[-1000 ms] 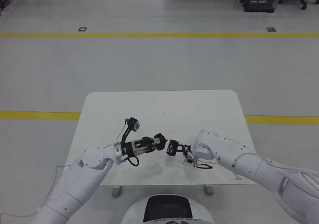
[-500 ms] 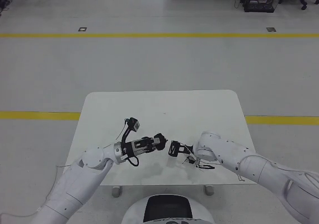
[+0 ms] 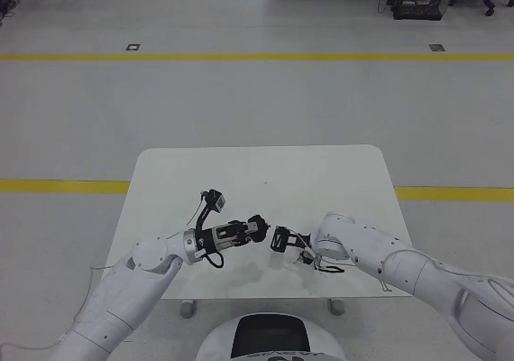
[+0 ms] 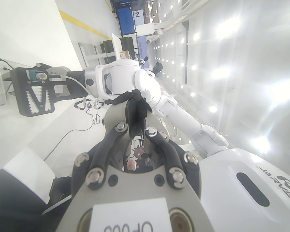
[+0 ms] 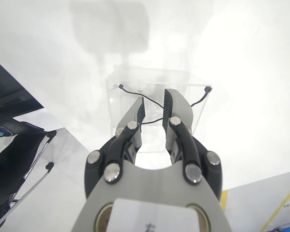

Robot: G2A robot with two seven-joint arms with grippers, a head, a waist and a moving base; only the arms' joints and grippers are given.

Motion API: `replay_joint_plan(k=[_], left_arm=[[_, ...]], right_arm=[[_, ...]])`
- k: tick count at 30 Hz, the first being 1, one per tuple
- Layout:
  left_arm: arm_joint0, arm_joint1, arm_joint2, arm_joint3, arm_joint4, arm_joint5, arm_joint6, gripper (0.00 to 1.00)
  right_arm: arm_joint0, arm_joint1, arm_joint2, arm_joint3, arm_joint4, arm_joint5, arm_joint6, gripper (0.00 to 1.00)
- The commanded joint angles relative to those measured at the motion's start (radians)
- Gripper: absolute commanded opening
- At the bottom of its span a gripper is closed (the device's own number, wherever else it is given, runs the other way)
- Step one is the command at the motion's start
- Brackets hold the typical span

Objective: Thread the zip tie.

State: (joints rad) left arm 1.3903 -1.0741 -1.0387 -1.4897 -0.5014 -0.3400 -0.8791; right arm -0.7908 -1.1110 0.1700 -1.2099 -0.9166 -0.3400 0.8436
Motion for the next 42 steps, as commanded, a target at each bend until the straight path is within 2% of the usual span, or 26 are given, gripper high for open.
replay_joint_plan(k=[1, 13, 18, 29, 42], left_arm=[[0.000, 0.000, 0.000, 0.000, 0.000, 0.000, 0.000, 0.00], [0.000, 0.000, 0.000, 0.000, 0.000, 0.000, 0.000, 0.00], [0.000, 0.000, 0.000, 0.000, 0.000, 0.000, 0.000, 0.00], [0.000, 0.000, 0.000, 0.000, 0.000, 0.000, 0.000, 0.00], [0.000, 0.000, 0.000, 0.000, 0.000, 0.000, 0.000, 0.00]], right_arm=[[-0.001, 0.001, 0.000, -0.001, -0.002, 0.000, -0.001, 0.20], [-0.004, -0.014, 0.000, 0.023, -0.003, 0.000, -0.004, 0.32], [-0.005, -0.024, 0.000, 0.042, 0.003, 0.000, -0.006, 0.27], [-0.005, -0.039, 0.000, 0.064, 0.016, 0.000, 0.007, 0.00], [0.002, -0.032, 0.000, 0.046, 0.024, 0.000, 0.020, 0.00]])
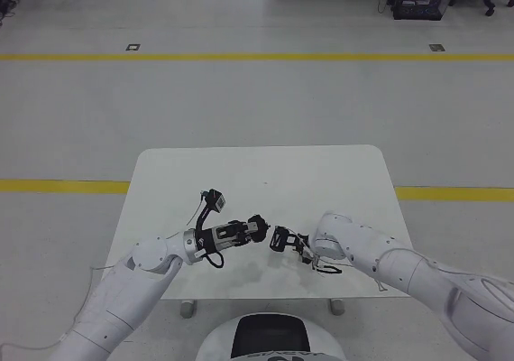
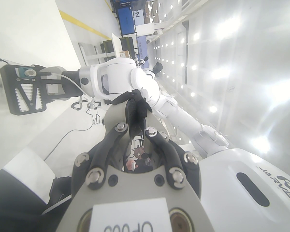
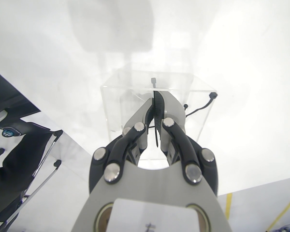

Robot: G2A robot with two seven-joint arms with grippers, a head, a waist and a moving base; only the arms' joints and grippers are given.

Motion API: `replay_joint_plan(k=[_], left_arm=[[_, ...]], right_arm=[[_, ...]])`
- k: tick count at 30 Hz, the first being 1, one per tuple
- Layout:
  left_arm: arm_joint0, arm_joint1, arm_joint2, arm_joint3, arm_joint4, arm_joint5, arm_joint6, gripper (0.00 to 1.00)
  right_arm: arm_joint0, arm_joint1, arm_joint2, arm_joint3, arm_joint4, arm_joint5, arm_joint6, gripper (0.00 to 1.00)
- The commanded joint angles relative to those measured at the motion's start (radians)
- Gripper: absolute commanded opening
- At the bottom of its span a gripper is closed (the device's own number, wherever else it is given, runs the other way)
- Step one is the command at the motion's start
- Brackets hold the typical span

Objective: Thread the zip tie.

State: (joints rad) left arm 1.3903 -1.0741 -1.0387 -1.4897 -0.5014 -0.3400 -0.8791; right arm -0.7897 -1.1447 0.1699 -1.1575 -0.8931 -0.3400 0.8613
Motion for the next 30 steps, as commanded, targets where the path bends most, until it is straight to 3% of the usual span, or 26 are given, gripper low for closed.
replay_joint_plan(k=[1, 11, 19, 22, 24, 30], left_arm=[[0.000, 0.000, 0.000, 0.000, 0.000, 0.000, 0.000, 0.00], [0.000, 0.000, 0.000, 0.000, 0.000, 0.000, 0.000, 0.00], [0.000, 0.000, 0.000, 0.000, 0.000, 0.000, 0.000, 0.00], [0.000, 0.000, 0.000, 0.000, 0.000, 0.000, 0.000, 0.00], [0.000, 0.000, 0.000, 0.000, 0.000, 0.000, 0.000, 0.00], [0.000, 0.000, 0.000, 0.000, 0.000, 0.000, 0.000, 0.00]], right_arm=[[0.002, 0.006, 0.000, -0.015, 0.000, 0.000, 0.007, 0.00], [0.009, 0.050, 0.000, -0.090, -0.001, 0.000, 0.027, 0.00], [0.000, 0.051, 0.000, -0.079, 0.012, 0.000, 0.023, 0.00], [0.000, 0.048, 0.000, -0.074, 0.009, 0.000, 0.021, 0.30], [-0.001, 0.046, 0.000, -0.071, 0.004, 0.000, 0.020, 0.35], [-0.004, 0.038, 0.000, -0.059, -0.014, 0.000, 0.011, 0.35]])
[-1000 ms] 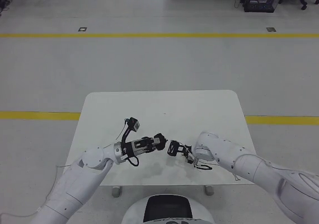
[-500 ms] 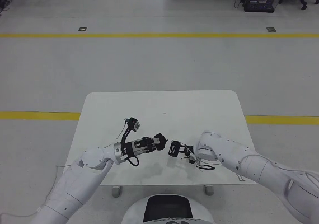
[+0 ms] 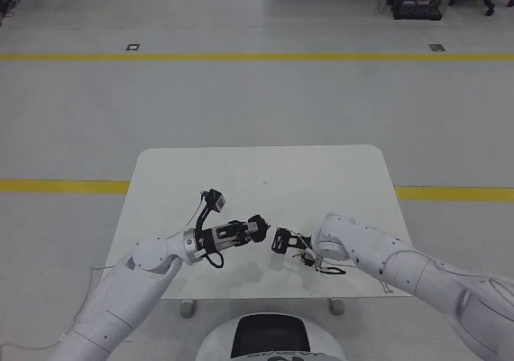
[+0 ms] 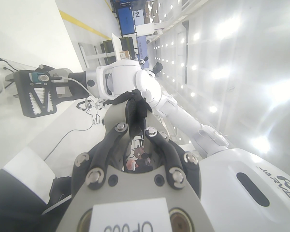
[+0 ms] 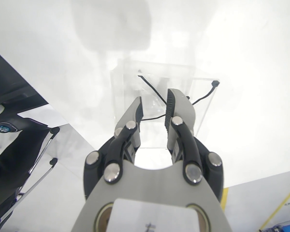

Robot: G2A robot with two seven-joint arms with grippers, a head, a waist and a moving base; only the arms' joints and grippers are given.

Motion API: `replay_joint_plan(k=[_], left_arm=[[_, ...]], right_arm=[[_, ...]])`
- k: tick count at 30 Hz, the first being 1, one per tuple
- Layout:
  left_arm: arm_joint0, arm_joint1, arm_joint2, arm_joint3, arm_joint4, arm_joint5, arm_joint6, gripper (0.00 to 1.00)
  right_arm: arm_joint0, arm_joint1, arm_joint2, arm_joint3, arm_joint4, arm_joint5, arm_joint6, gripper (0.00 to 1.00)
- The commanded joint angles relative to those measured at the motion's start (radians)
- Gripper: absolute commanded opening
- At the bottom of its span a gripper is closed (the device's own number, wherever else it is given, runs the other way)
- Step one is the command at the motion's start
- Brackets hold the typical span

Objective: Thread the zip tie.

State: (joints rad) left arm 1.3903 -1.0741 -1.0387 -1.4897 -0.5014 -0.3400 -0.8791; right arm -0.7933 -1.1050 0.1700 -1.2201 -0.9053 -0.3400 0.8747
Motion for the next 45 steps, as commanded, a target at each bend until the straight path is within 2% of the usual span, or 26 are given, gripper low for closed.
replay_joint_plan(k=[1, 6, 14, 19, 22, 35, 45], left_arm=[[0.000, 0.000, 0.000, 0.000, 0.000, 0.000, 0.000, 0.00], [0.000, 0.000, 0.000, 0.000, 0.000, 0.000, 0.000, 0.00], [0.000, 0.000, 0.000, 0.000, 0.000, 0.000, 0.000, 0.00], [0.000, 0.000, 0.000, 0.000, 0.000, 0.000, 0.000, 0.00], [0.000, 0.000, 0.000, 0.000, 0.000, 0.000, 0.000, 0.00], [0.000, 0.000, 0.000, 0.000, 0.000, 0.000, 0.000, 0.00], [0.000, 0.000, 0.000, 0.000, 0.000, 0.000, 0.000, 0.00]], right_arm=[[0.000, -0.004, 0.000, 0.008, -0.004, 0.000, -0.004, 0.34], [-0.001, -0.013, 0.000, 0.025, -0.006, 0.000, -0.009, 0.32], [0.001, -0.031, 0.000, 0.059, -0.004, 0.000, -0.015, 0.23], [0.003, -0.043, 0.000, 0.080, -0.001, 0.000, -0.009, 0.11], [0.005, -0.047, 0.000, 0.085, -0.001, 0.000, -0.006, 0.00], [0.007, -0.048, 0.000, 0.078, 0.000, 0.000, 0.007, 0.00], [0.010, -0.026, 0.000, 0.032, 0.000, 0.000, 0.018, 0.00]])
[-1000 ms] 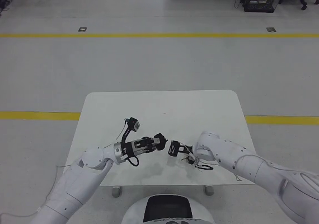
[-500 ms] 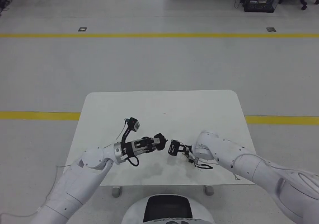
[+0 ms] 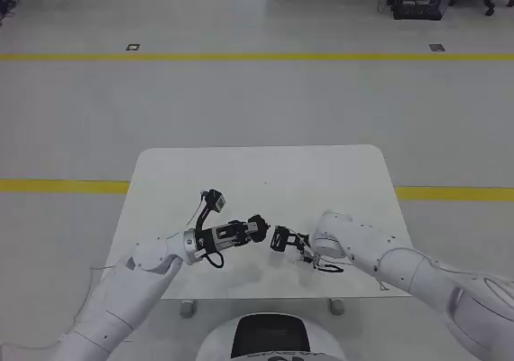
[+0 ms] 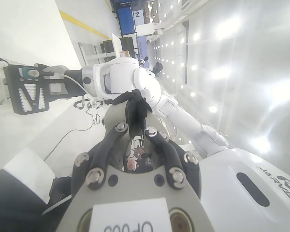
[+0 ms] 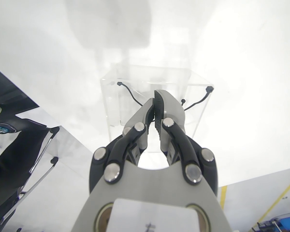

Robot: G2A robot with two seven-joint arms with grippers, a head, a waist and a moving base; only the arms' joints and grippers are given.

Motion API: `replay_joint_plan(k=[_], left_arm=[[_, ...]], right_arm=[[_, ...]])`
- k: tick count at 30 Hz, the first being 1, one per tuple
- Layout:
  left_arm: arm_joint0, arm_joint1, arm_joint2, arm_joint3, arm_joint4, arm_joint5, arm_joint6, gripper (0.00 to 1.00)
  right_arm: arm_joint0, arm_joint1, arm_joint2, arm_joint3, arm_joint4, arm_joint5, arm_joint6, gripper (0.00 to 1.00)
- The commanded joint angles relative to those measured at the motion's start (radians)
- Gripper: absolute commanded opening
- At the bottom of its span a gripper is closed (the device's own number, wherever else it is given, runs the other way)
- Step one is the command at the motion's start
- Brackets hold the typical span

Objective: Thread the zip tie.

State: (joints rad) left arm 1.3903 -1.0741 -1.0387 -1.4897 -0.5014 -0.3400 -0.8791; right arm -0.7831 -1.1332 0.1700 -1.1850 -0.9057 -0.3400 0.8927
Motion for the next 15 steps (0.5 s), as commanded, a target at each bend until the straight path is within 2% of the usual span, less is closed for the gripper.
replay_joint_plan(k=[1, 5, 7, 8, 10, 15], left_arm=[[0.000, 0.000, 0.000, 0.000, 0.000, 0.000, 0.000, 0.00], [0.000, 0.000, 0.000, 0.000, 0.000, 0.000, 0.000, 0.00], [0.000, 0.000, 0.000, 0.000, 0.000, 0.000, 0.000, 0.00], [0.000, 0.000, 0.000, 0.000, 0.000, 0.000, 0.000, 0.00], [0.000, 0.000, 0.000, 0.000, 0.000, 0.000, 0.000, 0.00], [0.000, 0.000, 0.000, 0.000, 0.000, 0.000, 0.000, 0.00]], right_arm=[[0.000, 0.005, 0.000, -0.007, 0.000, 0.000, 0.000, 0.00], [-0.004, 0.012, 0.000, -0.012, 0.000, 0.000, -0.002, 0.00], [-0.005, 0.013, 0.000, -0.012, 0.003, 0.000, 0.000, 0.25], [-0.005, 0.013, 0.000, -0.015, 0.004, 0.000, 0.000, 0.28], [-0.006, 0.014, 0.000, -0.015, 0.005, 0.000, 0.001, 0.31], [-0.005, 0.015, 0.000, -0.017, 0.009, 0.000, -0.001, 0.29]])
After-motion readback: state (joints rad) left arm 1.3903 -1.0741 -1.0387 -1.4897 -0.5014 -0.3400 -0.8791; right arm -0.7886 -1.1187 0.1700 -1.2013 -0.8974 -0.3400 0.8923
